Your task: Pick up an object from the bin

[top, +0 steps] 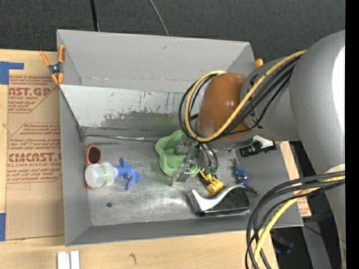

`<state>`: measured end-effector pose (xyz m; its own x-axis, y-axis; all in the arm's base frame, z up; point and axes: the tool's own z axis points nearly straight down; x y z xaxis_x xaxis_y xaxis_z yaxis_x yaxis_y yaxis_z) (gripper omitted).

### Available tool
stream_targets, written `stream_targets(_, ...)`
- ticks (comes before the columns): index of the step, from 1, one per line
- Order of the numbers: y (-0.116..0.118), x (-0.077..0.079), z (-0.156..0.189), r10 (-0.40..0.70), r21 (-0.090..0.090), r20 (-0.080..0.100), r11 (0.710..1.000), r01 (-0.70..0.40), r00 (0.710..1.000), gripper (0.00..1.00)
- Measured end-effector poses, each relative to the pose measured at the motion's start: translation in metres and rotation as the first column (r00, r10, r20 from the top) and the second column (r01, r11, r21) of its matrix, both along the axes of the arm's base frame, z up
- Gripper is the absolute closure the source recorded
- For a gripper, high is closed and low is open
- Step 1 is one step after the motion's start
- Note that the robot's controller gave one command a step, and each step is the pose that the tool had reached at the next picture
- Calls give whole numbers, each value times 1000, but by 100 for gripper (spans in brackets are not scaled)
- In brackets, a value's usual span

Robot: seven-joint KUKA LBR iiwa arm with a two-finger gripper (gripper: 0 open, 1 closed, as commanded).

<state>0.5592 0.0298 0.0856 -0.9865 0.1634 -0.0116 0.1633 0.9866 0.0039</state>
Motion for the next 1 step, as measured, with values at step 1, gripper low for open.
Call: stream_targets(1, 0, 1, 10, -1, -1, 2, 1000, 1, 1000, 100)
